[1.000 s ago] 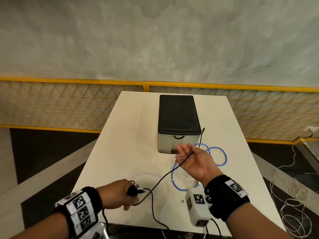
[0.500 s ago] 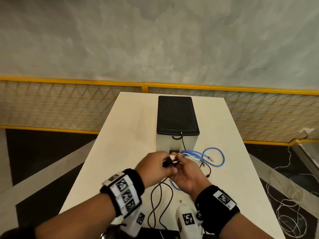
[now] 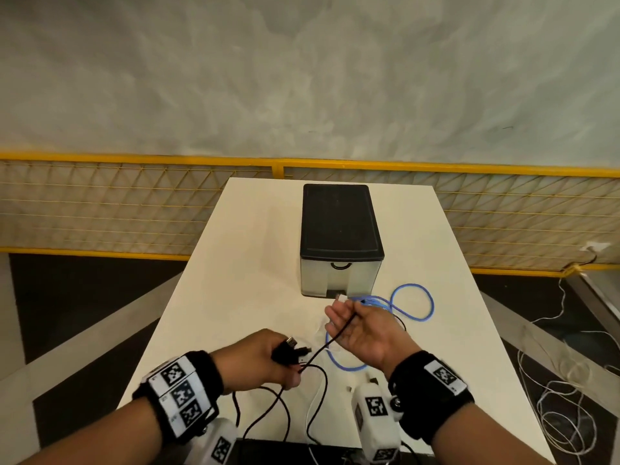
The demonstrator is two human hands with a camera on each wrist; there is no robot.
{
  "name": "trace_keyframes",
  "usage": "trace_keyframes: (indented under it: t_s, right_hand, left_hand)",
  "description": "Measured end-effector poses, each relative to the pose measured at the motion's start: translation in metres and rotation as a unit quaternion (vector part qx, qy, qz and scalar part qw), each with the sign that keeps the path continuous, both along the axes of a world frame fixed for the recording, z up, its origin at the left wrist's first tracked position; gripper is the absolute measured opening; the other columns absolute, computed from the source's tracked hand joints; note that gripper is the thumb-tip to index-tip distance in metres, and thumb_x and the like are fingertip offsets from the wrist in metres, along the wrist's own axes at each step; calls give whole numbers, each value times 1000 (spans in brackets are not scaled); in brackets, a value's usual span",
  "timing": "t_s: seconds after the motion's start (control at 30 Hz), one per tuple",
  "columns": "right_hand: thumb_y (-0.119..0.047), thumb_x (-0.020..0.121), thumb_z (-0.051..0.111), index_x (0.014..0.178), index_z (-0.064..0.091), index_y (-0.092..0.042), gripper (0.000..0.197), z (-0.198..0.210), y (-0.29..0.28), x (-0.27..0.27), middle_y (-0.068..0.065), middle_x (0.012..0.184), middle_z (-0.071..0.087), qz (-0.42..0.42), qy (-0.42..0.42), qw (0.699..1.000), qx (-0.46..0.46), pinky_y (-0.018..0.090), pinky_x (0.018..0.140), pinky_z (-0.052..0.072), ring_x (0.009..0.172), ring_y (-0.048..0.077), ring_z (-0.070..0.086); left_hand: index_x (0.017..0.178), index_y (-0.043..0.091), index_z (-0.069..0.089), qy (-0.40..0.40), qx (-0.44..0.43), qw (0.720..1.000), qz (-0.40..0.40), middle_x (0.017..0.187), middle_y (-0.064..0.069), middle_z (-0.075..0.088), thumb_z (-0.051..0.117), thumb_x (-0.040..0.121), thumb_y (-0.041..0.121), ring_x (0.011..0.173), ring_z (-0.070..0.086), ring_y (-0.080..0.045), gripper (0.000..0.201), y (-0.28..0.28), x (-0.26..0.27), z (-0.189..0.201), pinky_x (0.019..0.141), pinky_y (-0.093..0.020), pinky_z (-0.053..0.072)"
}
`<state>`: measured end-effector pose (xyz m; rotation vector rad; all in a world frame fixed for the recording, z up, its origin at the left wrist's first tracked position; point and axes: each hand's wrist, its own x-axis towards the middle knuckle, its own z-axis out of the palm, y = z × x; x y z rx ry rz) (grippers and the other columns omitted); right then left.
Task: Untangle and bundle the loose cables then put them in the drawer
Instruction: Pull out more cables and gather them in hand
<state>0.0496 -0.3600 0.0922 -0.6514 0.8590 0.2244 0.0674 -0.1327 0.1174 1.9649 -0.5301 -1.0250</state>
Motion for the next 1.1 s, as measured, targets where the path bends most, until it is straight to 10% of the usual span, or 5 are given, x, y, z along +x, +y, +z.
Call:
trace_keyframes:
  t_s: [0.13, 0.37, 0.7, 0.87, 1.1]
  right_hand:
    - [-19, 105, 38, 94, 57, -8, 25, -9, 5, 3, 7, 61, 70, 10, 10, 1000, -19, 33, 52, 58, 59, 22, 74]
    - [-22, 101, 49, 104, 60, -14, 15, 7, 1, -31, 9, 100, 76, 255, -68, 956, -126, 37, 67, 57, 91, 24, 73]
    - [-29, 74, 62, 81, 77, -33, 17, 5, -36, -116, -20, 74, 70, 626, -103, 618, -464, 19, 87, 51, 86, 0, 68]
    - [-49, 83, 51, 125, 62, -33, 46, -4, -35, -139, -7, 129, 62, 675, -88, 523, -513, 18, 106, 35, 121, 10, 57]
    - [-29, 90, 59, 83, 65, -22, 12, -18, -49, -48, -6, 81, 68, 428, -109, 579, -685, 28, 73, 48, 75, 9, 60]
  left_hand:
    - [74, 19, 71, 8, 7, 1000, 11, 79, -1, 72, 78, 76, 5, 74, 68, -11, 16, 11, -3, 3, 79, -29, 56]
    - [74, 20, 63, -64, 19, 996, 63, 55, 15, 57, 73, 87, 23, 50, 49, 2, 16, 6, 1, 8, 58, -20, 41]
    - [77, 3, 62, -19, -90, 964, 251, 48, -2, 44, 54, 99, 30, 42, 46, -16, 36, -4, 27, 24, 50, -28, 42]
    - [72, 4, 58, -13, -105, 946, 306, 48, -1, 38, 52, 99, 39, 42, 36, -17, 44, -5, 35, 33, 45, -25, 33]
    - [77, 5, 60, 10, -117, 951, 287, 49, 4, 31, 64, 94, 27, 43, 24, -10, 27, -7, 28, 36, 45, -23, 20]
